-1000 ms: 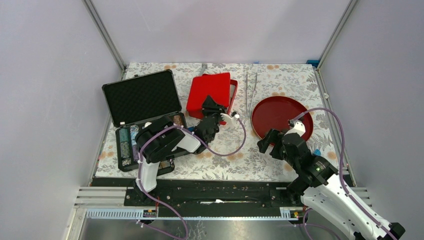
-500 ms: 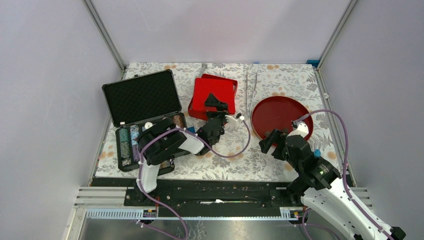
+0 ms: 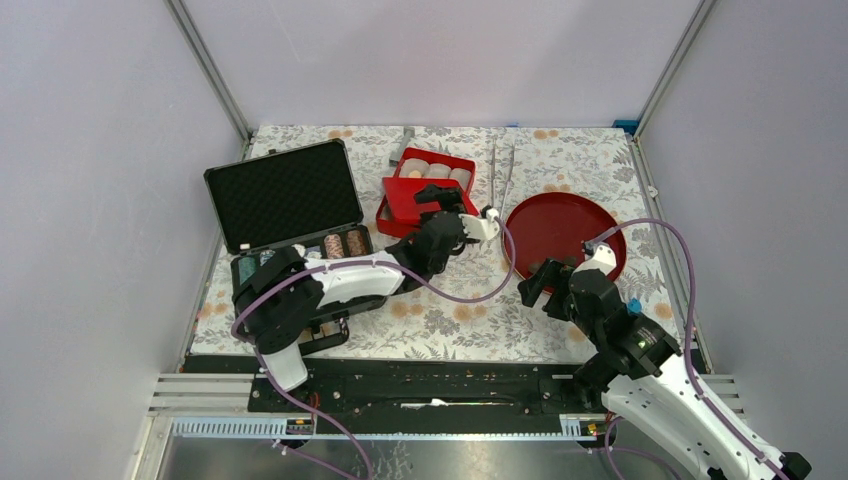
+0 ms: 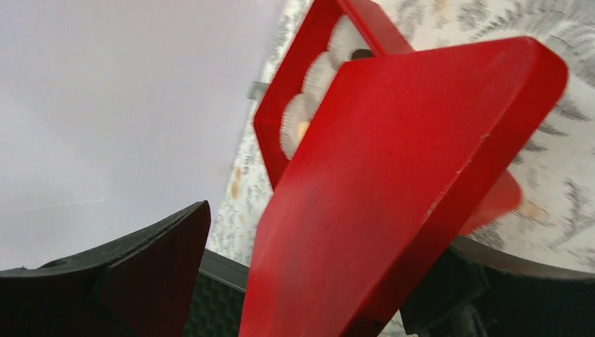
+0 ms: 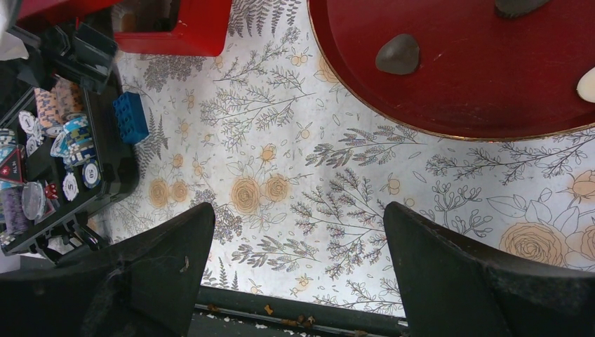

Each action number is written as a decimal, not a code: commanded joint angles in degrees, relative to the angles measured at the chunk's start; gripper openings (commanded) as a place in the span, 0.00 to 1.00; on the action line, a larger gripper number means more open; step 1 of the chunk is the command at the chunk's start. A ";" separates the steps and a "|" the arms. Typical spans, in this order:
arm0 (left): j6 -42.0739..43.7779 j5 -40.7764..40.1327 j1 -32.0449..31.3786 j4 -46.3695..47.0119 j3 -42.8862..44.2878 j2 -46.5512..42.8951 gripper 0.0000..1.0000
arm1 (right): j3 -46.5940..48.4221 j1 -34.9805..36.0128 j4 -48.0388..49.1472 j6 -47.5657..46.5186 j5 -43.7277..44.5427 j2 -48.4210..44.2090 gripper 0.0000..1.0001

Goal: Pack the chocolate

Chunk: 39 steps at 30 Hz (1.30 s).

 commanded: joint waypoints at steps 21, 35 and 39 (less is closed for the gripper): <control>-29.80 28.16 5.95 -42.60 20.39 3.33 0.99 | 1.38 0.36 -2.12 0.21 3.26 -2.51 0.97; -54.36 41.82 18.59 -42.96 27.66 -2.42 0.99 | 1.13 0.41 2.02 -1.22 0.24 1.69 0.97; -68.04 49.26 28.93 -42.36 29.58 0.54 0.99 | 1.41 0.36 8.76 -4.60 -4.27 7.45 0.97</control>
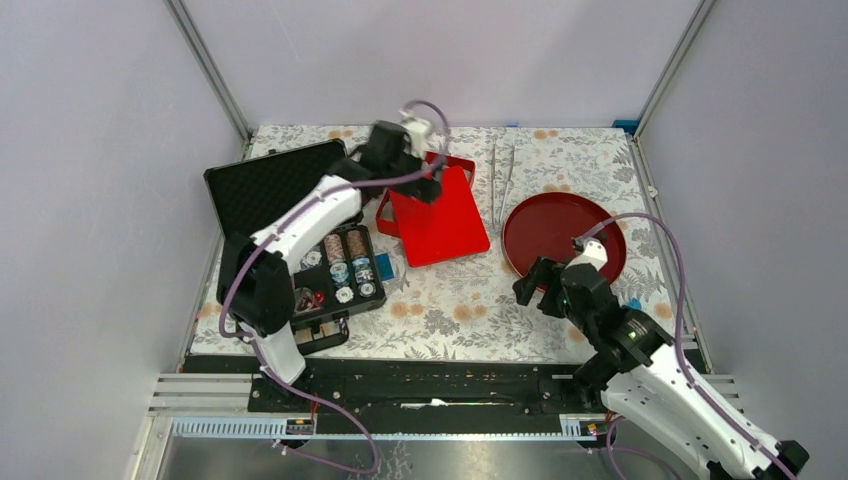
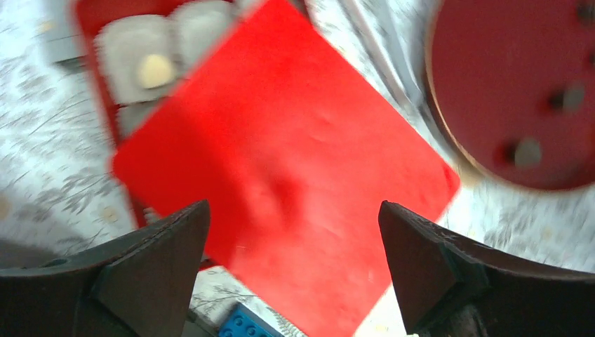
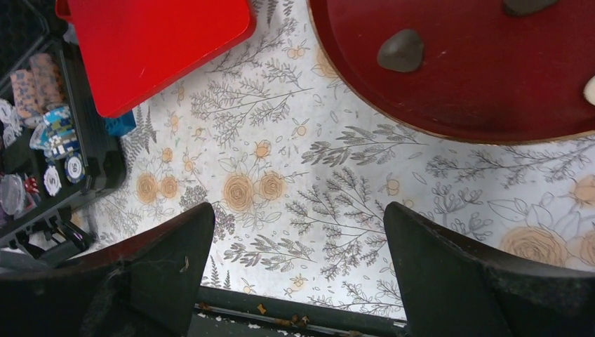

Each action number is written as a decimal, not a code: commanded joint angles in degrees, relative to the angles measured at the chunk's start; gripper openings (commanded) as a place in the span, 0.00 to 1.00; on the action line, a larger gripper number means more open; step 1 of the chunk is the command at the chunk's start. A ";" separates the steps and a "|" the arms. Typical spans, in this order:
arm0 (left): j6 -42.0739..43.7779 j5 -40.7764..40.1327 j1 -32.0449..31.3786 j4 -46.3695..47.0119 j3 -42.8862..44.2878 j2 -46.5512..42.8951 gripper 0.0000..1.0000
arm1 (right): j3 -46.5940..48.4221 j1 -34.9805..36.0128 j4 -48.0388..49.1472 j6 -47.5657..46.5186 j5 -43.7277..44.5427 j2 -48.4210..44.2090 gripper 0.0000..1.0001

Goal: Pack the chocolate

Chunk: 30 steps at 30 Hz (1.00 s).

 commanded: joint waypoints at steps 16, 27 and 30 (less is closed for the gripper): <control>-24.45 3.74 18.75 -3.01 21.05 18.91 0.99 | 14.89 0.39 23.73 -20.19 -20.36 45.22 1.00; -24.75 2.72 19.75 -2.83 27.98 25.34 0.99 | 28.98 0.37 13.98 -29.01 -14.04 61.27 1.00; -24.80 2.06 20.06 -3.17 32.56 28.99 0.99 | 30.54 0.37 14.91 -29.20 -14.20 64.11 0.99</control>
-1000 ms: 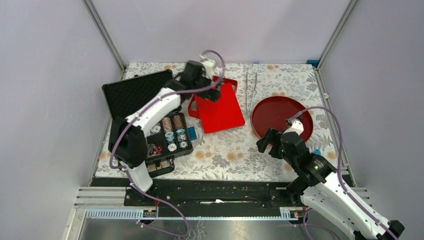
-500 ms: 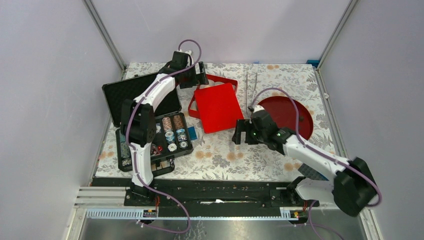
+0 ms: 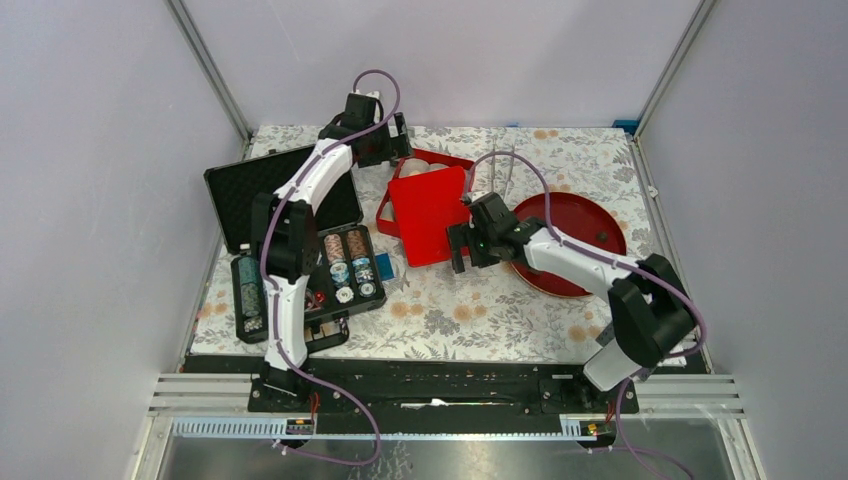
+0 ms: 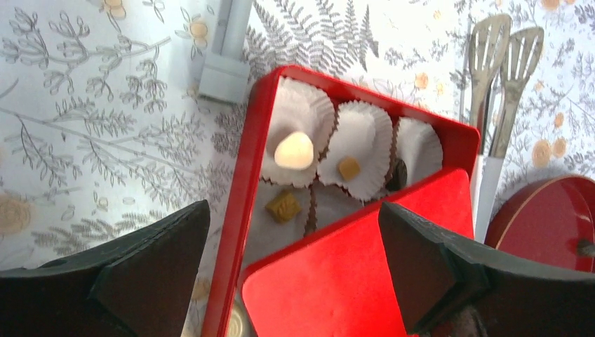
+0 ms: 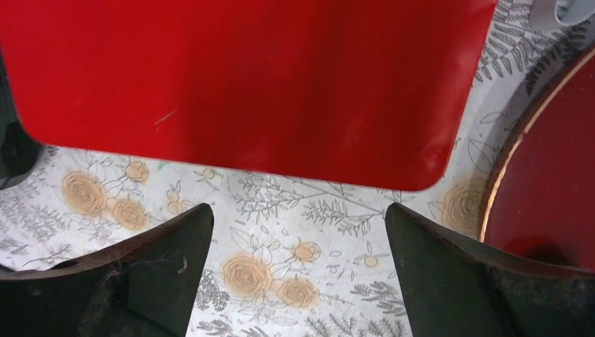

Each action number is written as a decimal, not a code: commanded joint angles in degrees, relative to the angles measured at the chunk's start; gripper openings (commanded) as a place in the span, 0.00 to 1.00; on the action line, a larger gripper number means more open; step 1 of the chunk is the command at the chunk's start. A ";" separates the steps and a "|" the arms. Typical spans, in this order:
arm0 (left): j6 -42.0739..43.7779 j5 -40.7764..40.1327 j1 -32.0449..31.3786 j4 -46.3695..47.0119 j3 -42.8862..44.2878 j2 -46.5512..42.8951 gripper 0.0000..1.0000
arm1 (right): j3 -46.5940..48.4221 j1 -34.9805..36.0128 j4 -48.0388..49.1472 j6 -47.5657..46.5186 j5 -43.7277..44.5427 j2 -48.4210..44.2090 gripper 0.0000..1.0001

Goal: Pack the chocolate

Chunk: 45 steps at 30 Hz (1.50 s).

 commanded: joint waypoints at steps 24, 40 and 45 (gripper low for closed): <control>-5.28 5.64 4.03 5.15 12.86 10.39 0.99 | 17.12 0.58 7.00 8.42 -0.66 15.43 0.99; -4.67 6.08 4.24 5.56 6.59 7.35 0.99 | 22.61 1.78 1.40 5.65 -4.39 14.37 1.00; -4.92 5.48 4.24 7.18 2.84 5.87 0.99 | 15.32 1.53 1.74 4.70 -2.04 5.72 1.00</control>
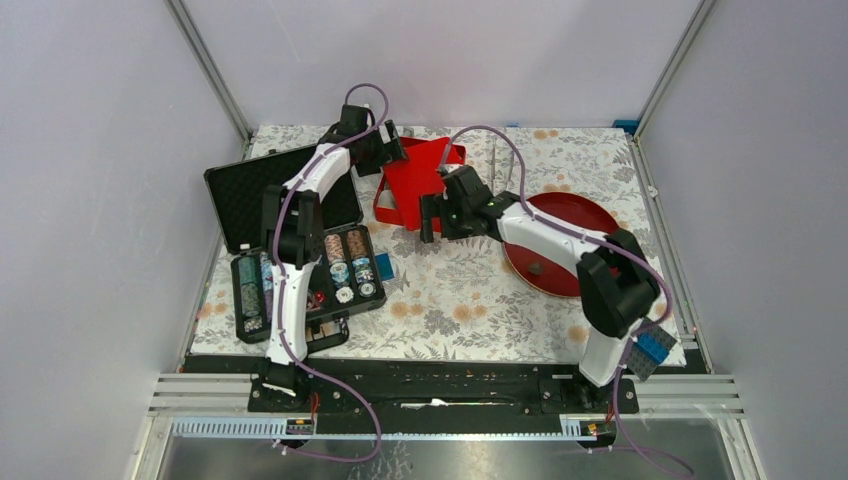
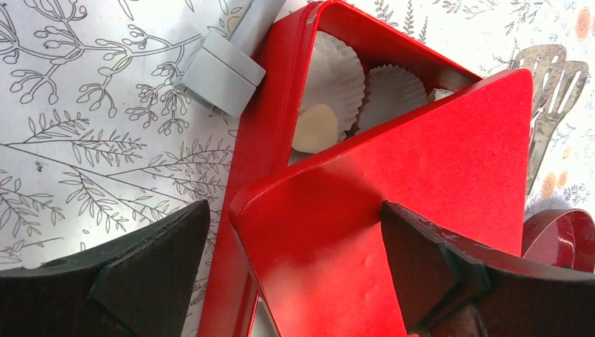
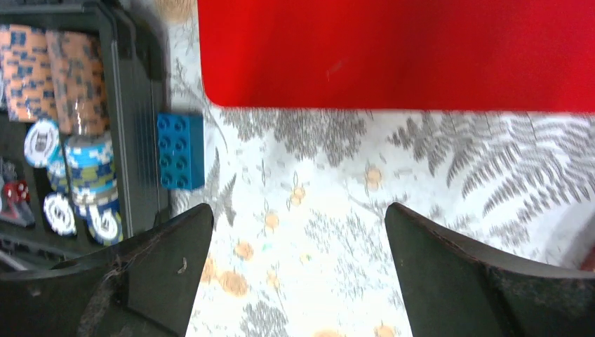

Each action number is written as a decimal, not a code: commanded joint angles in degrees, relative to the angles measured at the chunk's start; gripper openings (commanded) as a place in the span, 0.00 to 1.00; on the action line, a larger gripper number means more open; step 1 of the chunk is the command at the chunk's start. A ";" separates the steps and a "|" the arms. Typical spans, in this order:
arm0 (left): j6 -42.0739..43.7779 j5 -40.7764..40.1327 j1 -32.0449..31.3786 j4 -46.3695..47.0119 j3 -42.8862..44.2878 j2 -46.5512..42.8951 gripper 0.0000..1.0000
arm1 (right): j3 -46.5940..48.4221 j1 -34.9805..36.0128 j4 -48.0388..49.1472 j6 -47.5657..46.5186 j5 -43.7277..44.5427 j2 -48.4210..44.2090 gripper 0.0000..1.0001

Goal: Pack the chocolate

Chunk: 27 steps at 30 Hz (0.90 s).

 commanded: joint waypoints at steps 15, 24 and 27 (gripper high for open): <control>0.14 1.42 0.21 3.89 -5.22 -7.14 0.99 | 6.77 -18.00 5.23 3.16 -11.54 2.90 1.00; 0.68 2.38 0.21 3.24 -5.93 -7.64 0.99 | 11.80 -18.08 6.61 6.95 -17.56 9.61 1.00; 0.05 3.66 0.21 3.87 -6.99 -7.76 0.99 | 9.65 -18.15 8.32 7.97 -19.55 9.00 1.00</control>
